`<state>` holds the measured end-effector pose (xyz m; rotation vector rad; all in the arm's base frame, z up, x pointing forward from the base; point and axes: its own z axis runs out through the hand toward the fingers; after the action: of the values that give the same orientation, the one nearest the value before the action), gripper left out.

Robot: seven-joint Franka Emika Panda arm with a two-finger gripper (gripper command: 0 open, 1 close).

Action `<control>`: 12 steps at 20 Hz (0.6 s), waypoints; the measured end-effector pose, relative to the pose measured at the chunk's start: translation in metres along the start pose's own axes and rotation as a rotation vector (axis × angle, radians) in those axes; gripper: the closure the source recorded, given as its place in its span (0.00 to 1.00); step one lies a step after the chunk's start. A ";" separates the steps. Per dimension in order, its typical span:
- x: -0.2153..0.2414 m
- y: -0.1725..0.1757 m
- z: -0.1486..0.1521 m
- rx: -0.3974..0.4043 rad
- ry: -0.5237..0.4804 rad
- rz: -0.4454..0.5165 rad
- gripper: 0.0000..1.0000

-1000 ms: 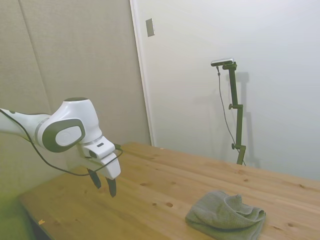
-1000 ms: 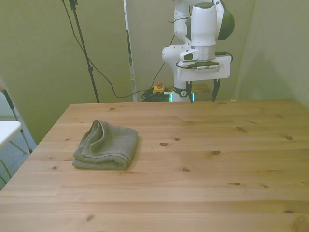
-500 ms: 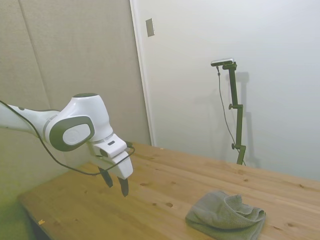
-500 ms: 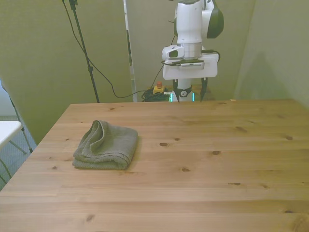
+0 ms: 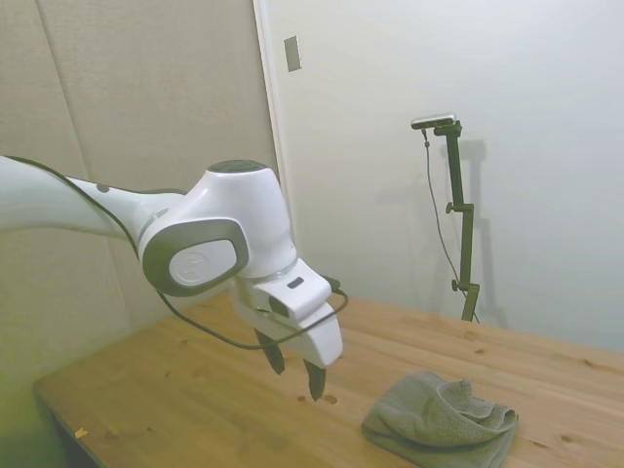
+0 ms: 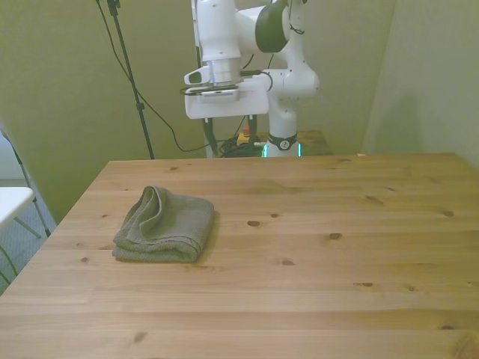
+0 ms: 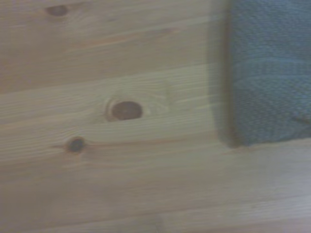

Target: Unfold the towel

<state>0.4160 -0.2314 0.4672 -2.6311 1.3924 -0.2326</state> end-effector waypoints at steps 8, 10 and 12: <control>0.072 0.048 0.000 0.034 -0.006 0.025 0.00; 0.090 0.070 -0.004 0.023 0.011 0.032 0.00; 0.107 0.093 -0.007 0.016 0.028 0.031 0.00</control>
<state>0.3995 -0.3724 0.4620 -2.6015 1.4325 -0.2771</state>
